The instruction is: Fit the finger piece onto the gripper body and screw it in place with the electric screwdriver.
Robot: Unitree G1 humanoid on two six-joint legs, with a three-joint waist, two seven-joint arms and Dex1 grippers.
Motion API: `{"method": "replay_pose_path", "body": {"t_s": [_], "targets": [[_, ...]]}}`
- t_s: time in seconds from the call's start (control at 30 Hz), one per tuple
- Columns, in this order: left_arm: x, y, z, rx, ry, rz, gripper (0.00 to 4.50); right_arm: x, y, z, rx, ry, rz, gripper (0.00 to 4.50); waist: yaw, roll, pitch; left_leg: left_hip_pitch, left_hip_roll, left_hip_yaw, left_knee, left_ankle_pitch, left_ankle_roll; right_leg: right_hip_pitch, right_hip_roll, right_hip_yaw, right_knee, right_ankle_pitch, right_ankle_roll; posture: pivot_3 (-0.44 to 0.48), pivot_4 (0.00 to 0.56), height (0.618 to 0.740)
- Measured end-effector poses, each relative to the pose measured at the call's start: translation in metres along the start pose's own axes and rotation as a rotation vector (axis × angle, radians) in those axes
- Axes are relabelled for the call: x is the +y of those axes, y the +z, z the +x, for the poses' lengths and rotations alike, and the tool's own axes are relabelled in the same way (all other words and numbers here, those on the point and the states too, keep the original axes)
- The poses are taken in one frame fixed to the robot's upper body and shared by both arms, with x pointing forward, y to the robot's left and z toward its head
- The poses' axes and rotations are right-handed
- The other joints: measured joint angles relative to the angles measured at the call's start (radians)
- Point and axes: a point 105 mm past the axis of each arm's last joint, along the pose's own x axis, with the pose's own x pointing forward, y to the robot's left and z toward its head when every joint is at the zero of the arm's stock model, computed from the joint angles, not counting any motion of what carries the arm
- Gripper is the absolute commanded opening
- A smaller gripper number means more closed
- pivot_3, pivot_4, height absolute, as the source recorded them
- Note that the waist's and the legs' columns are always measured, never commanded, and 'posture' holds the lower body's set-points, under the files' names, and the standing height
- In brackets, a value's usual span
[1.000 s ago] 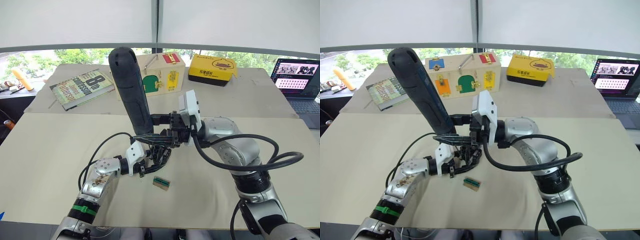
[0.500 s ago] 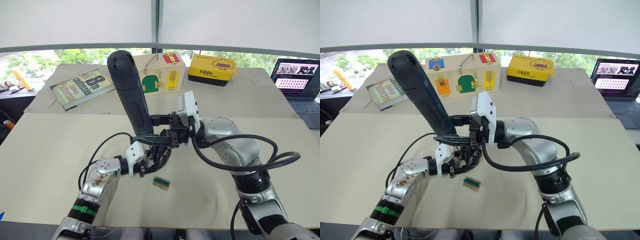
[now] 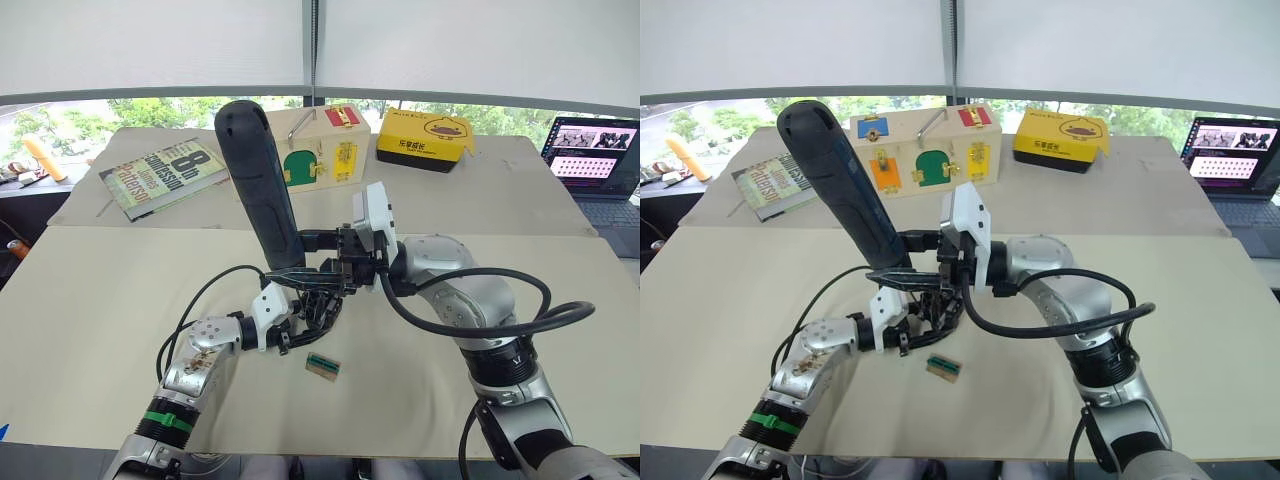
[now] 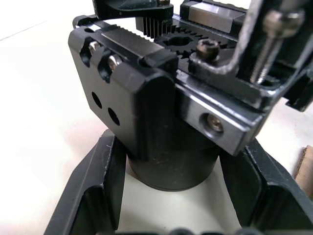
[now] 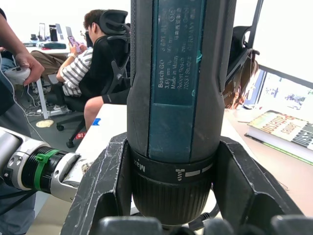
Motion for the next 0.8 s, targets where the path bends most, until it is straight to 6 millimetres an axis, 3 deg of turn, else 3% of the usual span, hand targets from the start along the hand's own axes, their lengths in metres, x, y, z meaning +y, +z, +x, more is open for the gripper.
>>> {"method": "replay_pose_path", "body": {"t_s": [0.8], "targets": [[0.0000,-0.0002,-0.0003,0.001,0.002,0.000,2.27,0.0021,-0.0011,0.0001,0.010,0.014,0.014,1.90,-0.001,0.000,0.000,0.000,0.000,0.000,0.000,0.000,0.000,0.000,0.000,0.000,0.000,0.000,0.000,0.000,0.150,0.740]]}}
